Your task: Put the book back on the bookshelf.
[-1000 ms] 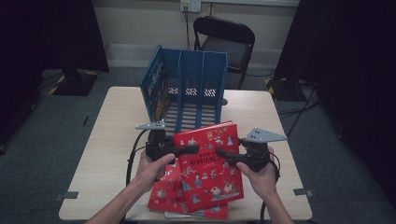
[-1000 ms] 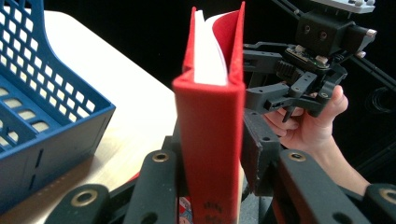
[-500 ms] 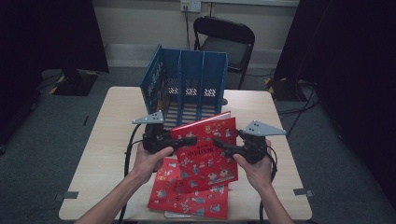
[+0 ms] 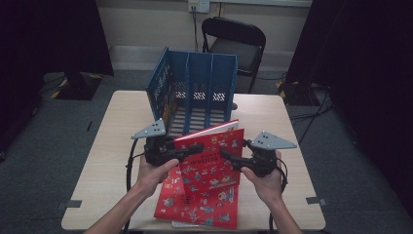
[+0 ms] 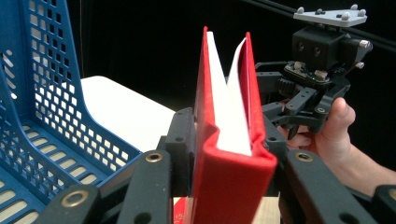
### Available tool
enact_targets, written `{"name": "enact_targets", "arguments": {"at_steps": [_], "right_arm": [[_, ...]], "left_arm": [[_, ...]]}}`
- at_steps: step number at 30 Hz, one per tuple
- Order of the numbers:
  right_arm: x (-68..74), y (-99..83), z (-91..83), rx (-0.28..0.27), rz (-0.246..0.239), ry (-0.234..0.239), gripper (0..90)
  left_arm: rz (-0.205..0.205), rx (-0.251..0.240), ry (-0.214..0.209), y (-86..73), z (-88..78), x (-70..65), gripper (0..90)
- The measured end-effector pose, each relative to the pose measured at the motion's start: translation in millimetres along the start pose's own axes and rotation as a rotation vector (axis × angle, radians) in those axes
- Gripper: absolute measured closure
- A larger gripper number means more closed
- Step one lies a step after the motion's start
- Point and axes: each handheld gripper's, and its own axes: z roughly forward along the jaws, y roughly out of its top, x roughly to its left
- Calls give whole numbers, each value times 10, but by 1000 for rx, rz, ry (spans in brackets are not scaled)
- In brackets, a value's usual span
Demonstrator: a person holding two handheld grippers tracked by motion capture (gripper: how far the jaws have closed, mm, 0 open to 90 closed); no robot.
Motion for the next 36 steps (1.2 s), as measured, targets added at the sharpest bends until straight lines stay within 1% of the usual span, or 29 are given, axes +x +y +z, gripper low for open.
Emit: {"name": "enact_targets", "arguments": {"at_steps": [1,2,4,5,6,7,8,9,11,13,14,15,16,19,20,23,24,25,26,28,29,30,31,32,36], "right_arm": [[-2,-9,-24,-5,-4,-16,370],[-10,-18,-50,-10,2,-24,359],[-37,-36,-94,-14,14,-33,358],[-52,-57,-128,-18,19,-46,358],[-66,-78,-143,-18,22,-49,357],[-76,-95,-146,-8,25,-49,357],[-92,-123,-142,7,29,-53,358],[-112,-163,-132,20,37,-54,367],[-131,-217,-111,38,49,-48,400],[-128,-264,-90,51,49,-41,406],[-121,-279,-77,58,46,-34,409],[-113,-287,-64,62,43,-27,418],[-101,-291,-46,64,39,-19,416],[-87,-278,-19,70,31,-17,414],[-90,-273,-9,69,29,-13,414],[-85,-250,41,74,19,-7,414],[-81,-242,61,75,16,-6,414],[-78,-237,83,72,14,1,414],[-73,-235,102,69,14,8,412],[-45,-252,133,54,22,22,412],[-35,-255,140,56,17,23,412],[-28,-251,146,60,11,23,412],[-26,-245,154,62,11,26,412],[-19,-244,160,62,9,25,415],[-18,-247,169,58,12,28,399]], "left_arm": [[-1,8,2,-9,7,-7,665],[0,17,3,-21,14,-15,656],[21,30,22,-46,27,-43,654],[26,34,22,-55,27,-51,649],[23,29,20,-61,30,-54,658],[18,29,14,-66,34,-56,680],[23,45,12,-73,50,-68,697],[32,53,20,-82,64,-81,716],[44,73,27,-112,96,-116,726],[45,66,19,-133,105,-141,736],[59,65,28,-136,103,-161,741],[80,68,45,-138,99,-188,748],[86,67,49,-140,98,-197,754],[83,79,54,-132,76,-205,758],[90,84,65,-129,65,-217,758],[91,90,81,-131,30,-251,752],[112,95,94,-136,12,-276,749],[120,96,104,-146,-6,-309,746],[123,81,112,-173,-33,-340,736],[101,61,123,-210,-76,-352,726],[97,68,124,-207,-86,-358,727],[112,79,128,-198,-97,-367,726],[109,79,128,-200,-101,-370,719],[97,71,116,-211,-105,-364,704],[84,65,104,-222,-108,-368,675]]}}
